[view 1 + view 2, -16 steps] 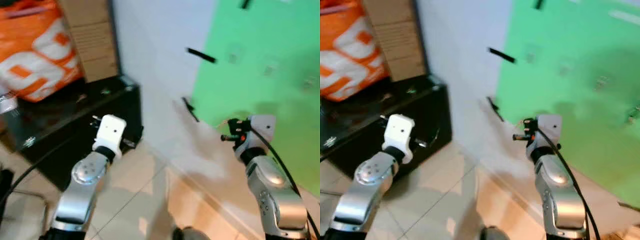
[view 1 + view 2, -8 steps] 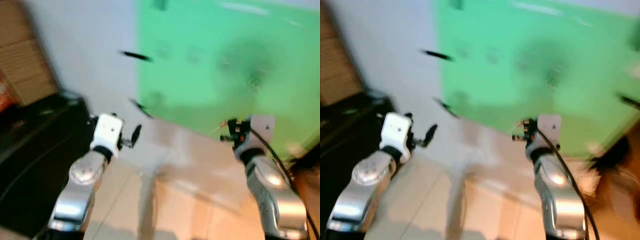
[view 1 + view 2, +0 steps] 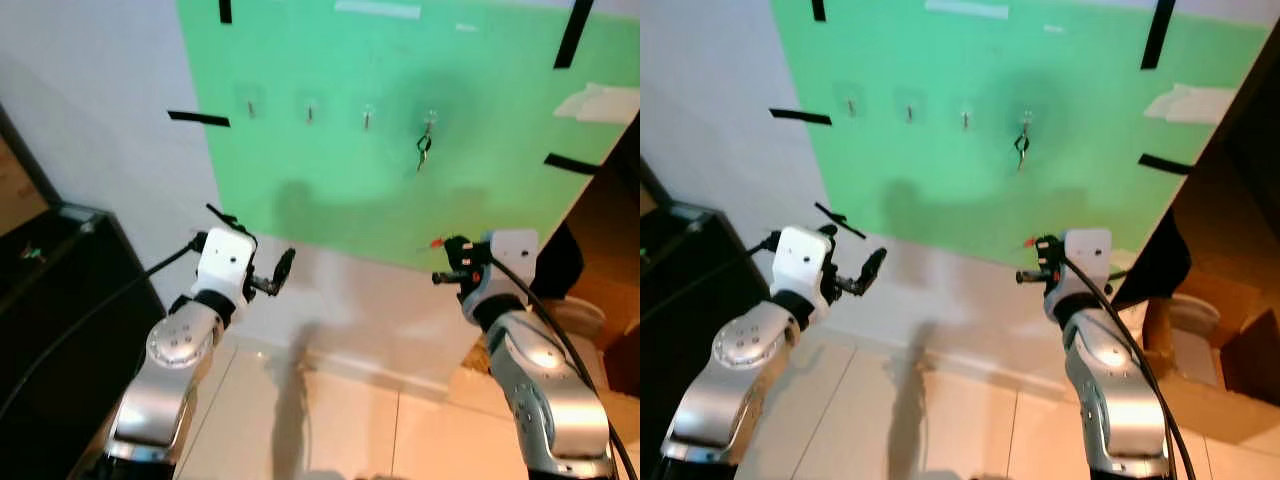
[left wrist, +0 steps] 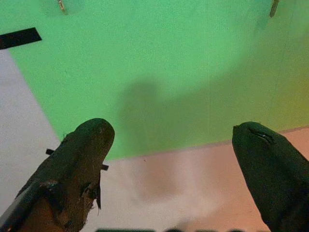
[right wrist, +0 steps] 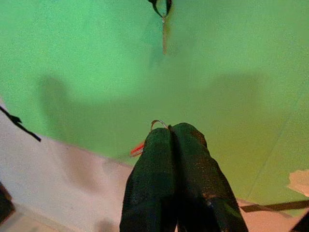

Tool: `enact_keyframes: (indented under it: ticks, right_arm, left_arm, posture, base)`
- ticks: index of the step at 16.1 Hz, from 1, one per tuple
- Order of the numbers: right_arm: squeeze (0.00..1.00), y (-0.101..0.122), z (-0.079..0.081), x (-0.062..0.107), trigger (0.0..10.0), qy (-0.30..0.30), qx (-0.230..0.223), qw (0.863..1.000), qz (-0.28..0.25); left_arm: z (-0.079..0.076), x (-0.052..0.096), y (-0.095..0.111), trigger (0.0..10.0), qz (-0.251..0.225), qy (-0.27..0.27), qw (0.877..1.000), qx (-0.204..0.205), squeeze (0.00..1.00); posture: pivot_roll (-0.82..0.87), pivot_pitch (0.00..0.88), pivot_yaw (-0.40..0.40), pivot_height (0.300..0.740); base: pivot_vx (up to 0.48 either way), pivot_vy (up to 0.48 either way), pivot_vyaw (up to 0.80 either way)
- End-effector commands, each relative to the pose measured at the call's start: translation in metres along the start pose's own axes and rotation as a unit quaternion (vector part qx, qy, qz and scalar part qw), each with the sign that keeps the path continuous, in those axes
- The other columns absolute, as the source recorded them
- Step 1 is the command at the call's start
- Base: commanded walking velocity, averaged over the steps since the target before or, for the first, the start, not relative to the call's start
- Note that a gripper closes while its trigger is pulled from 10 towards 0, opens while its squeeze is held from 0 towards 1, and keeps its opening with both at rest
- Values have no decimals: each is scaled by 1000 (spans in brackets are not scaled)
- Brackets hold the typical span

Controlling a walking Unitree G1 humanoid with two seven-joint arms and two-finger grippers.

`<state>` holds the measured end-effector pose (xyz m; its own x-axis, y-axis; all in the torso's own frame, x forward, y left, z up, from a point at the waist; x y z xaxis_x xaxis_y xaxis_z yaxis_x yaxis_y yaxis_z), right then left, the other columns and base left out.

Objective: Hang keys on a hook

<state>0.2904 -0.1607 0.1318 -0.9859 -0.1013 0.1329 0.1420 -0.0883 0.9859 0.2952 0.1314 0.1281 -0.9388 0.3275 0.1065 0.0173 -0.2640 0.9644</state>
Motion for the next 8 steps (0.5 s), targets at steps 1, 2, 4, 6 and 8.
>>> enact_keyframes:
  ticks: [1,2,4,6,8]
  right_arm:
    - [0,3,3,-2,10000,9,-1,1000,-7]
    - [0,3,3,-2,10000,10,2,1000,-6]
    - [0,4,3,-3,10000,11,2,1000,-7]
    - [0,4,3,-3,10000,12,3,1000,-8]
    - [0,4,4,-4,10000,14,3,1000,-8]
  left_arm:
    - [1,0,4,10000,-8,-2,1000,-5,98]
    - [1,0,4,10000,-8,-3,1000,-5,102]
    - [1,0,4,10000,-8,-6,1000,-5,98]
    - [0,0,4,10000,-8,-7,1000,-5,98]
    - [0,0,4,10000,-8,-8,1000,-5,102]
  posture:
    - [22,0,7,740]
    - [22,0,8,740]
    - [21,0,9,740]
    - [21,0,11,740]
    - [22,0,10,740]
  base:
    - [285,0,0]
    - [285,0,0]
    - [287,0,0]
    - [285,0,0]
    - [285,0,0]
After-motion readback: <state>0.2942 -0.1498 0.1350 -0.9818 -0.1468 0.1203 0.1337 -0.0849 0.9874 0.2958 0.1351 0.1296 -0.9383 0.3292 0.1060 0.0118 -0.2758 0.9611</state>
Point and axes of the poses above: a point about 5 cm out from each wrist's last joint towards the gripper, its own x axis pointing back from the gripper into the wrist, its own y axis along the axis of the wrist's last joint, z = x × y, the point moved 3 cm from there along -x, pointing out of the wrist towards the gripper, and after that the axes turned 4 degrees about -x, right-handed, at the moved point
